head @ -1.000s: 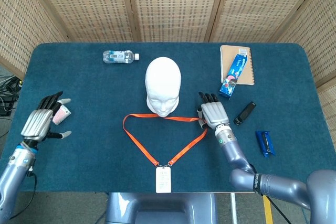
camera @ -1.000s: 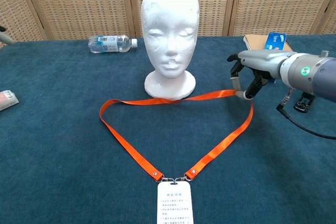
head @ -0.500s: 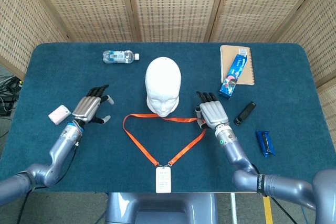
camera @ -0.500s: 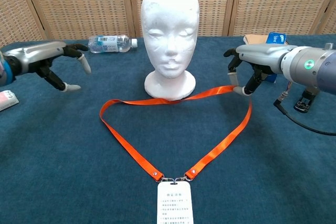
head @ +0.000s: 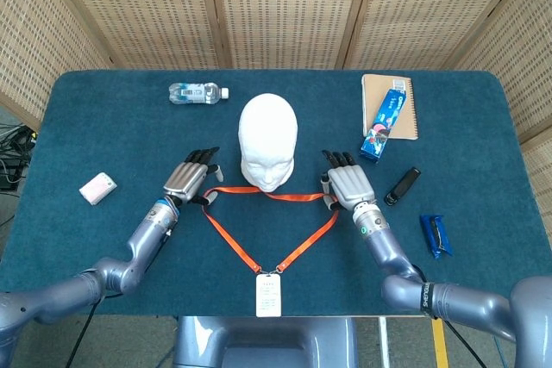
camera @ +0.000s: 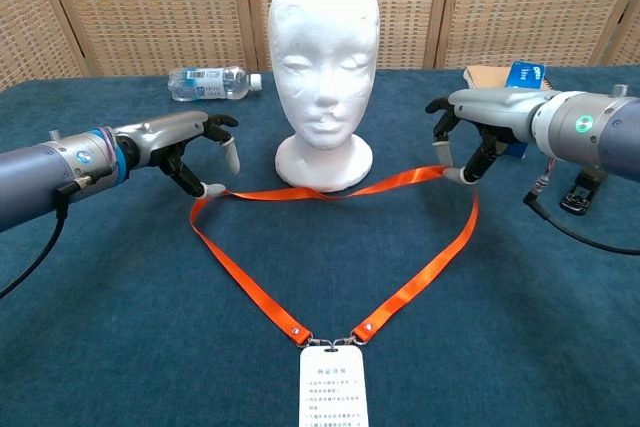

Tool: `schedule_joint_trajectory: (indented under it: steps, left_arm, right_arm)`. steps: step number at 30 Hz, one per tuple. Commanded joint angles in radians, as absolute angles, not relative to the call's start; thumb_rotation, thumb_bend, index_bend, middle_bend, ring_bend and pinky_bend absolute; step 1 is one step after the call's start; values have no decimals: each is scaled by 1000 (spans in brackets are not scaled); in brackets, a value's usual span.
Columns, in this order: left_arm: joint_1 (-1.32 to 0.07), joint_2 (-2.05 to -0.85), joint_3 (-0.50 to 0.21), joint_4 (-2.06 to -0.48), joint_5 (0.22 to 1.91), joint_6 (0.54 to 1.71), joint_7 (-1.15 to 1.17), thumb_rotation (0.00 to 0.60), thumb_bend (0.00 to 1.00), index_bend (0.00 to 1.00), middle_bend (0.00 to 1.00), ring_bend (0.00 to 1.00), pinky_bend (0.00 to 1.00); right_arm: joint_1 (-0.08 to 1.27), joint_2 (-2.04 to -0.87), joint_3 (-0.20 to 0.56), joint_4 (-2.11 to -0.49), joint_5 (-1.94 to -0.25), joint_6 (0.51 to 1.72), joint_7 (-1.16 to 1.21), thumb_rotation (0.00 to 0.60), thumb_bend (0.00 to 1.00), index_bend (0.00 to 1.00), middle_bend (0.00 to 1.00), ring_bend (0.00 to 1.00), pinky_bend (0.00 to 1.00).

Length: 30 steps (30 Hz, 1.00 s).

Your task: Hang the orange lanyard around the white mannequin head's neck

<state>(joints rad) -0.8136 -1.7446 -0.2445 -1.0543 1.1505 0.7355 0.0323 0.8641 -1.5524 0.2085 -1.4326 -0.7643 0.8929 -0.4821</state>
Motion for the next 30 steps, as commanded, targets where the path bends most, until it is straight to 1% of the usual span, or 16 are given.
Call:
schedule_joint_trajectory:
  steps: [1,8,18,20,24,27,30]
  left_arm:
    - [-814,-1762,-240,-1034,1154,750,27,600,367,457,0,0,0]
    - [-812,-1794,-224,-984,1147,739,18,600,367,458,0,0,0]
    - [-819,-1834,-219,-927,1150,736,8,600,371,469,0,0,0]
    - [-821,-1843,-219,-915,1149,735,9,600,397,488,0,0,0]
    - [-823,-1856,-222,-900,1145,733,7,600,480,562,0,0,0]
    - [-821,-1858,-221,-895,1151,743,4,600,536,587,0,0,0]
    - [-815,-1852,-218,-901,1159,753,-1,600,540,598,0,0,0]
  right_arm:
    - [864,-1553,207,-1426,-767,888,-475,600,661,675,0,0,0]
    - [867,-1558,203,-1405,-774,876,-460,600,660,676,0,0,0]
    - [865,-1562,199,-1392,-782,874,-444,600,661,676,0,0,0]
    - [865,-1563,198,-1389,-784,874,-442,600,661,676,0,0,0]
    - [864,-1563,196,-1387,-789,876,-440,600,661,676,0,0,0]
    - [863,-1561,196,-1387,-791,879,-440,600,661,676,0,0,0]
    - [860,-1555,196,-1394,-792,883,-438,600,661,676,0,0,0]
